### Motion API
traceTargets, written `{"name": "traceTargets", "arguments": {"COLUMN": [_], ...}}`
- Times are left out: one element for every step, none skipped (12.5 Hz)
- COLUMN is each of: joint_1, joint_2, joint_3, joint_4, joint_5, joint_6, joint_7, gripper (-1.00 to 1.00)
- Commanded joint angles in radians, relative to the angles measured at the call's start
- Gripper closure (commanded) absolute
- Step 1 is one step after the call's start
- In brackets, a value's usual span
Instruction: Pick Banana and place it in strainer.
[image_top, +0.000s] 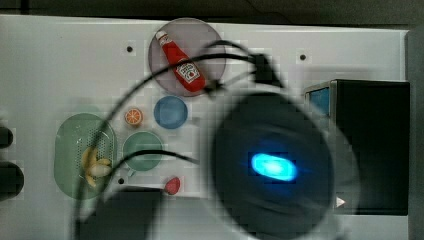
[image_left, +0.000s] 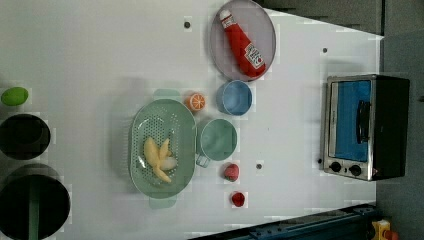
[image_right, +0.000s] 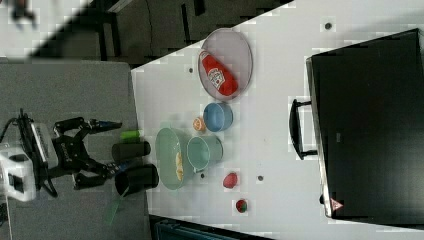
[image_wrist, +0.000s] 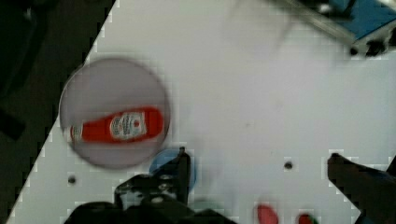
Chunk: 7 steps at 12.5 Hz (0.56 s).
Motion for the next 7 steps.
{"name": "traceTargets", "arguments": {"joint_1": [-0.006, -0.006, -0.006, -0.006, -0.006, -0.006, -0.006], "joint_2": [0.012, 0.014, 0.015, 0.016, 0.017, 0.018, 0.019], "joint_3": [0.02, 0.015, 0.012, 0.011, 0.011, 0.011, 0.011], "joint_4": [-0.052, -0.052, -0.052, -0.053, -0.053, -0.053, -0.053], "joint_5": [0.02, 0.02, 0.02, 0.02, 0.02, 0.02, 0.02], "joint_6": [-0.019, -0.017, -0.018, -0.018, -0.018, -0.018, -0.018], "joint_7": [-0.117, -0.117, -0.117, -0.117, -0.117, -0.117, -0.117], "gripper": [-1.0, -1.0, -1.0, -1.0, -1.0, -1.0, -1.0]}}
